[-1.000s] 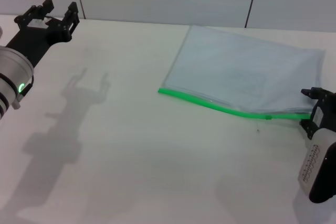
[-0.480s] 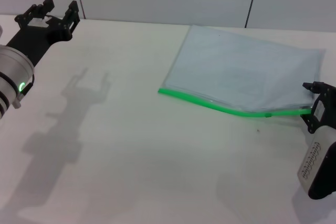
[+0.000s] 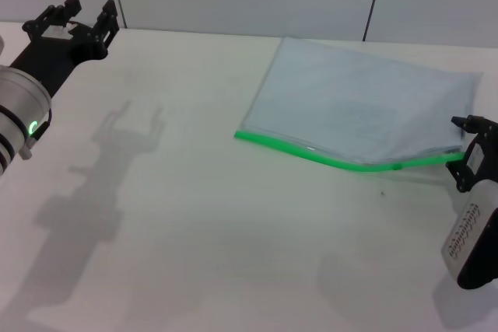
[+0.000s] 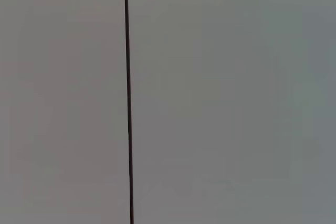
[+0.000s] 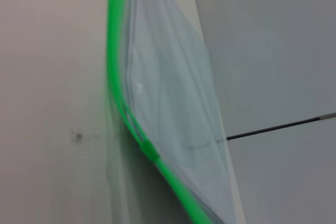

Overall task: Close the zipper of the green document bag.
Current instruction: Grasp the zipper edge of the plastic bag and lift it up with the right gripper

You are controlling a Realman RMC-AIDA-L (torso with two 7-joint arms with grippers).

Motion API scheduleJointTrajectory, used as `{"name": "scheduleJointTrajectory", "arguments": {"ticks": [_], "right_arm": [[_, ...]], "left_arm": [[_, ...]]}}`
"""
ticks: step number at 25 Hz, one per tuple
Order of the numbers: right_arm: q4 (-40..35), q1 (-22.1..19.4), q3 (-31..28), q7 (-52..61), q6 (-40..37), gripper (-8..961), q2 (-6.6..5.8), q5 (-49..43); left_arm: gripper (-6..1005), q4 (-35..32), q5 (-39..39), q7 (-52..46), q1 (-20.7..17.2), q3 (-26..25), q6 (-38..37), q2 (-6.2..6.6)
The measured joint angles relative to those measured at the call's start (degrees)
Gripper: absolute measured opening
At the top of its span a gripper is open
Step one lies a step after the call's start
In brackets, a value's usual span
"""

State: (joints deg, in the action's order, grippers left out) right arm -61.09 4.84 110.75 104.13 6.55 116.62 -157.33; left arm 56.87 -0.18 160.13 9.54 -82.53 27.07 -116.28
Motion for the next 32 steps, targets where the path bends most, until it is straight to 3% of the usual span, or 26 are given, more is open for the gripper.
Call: {"name": "scheduleJointTrajectory", "arguments": {"ticks": [8,14,19,32], "right_arm": [[0.4,0.2,0.3,-0.2,0.1,413,0.01,0.0],[0.4,0.4,0.8,0.0,-2.8,258,0.01,0.1],[0.3,0.7,1.8,0.1,-3.4,202,0.01,0.8],[0.7,1.5,3.0,-0.2,-3.4,167,0.01,0.7]], "left_arm": [[559,0.1,-0.1,0.0,0.0,0.0,0.0,0.00],[558,0.1,-0.1,0.0,0.1,0.0,0.0,0.00],[558,0.1,-0.1,-0.1,0.0,0.0,0.0,0.00],[558,-0.1,-0.2,-0.1,0.1,0.0,0.0,0.00]]}}
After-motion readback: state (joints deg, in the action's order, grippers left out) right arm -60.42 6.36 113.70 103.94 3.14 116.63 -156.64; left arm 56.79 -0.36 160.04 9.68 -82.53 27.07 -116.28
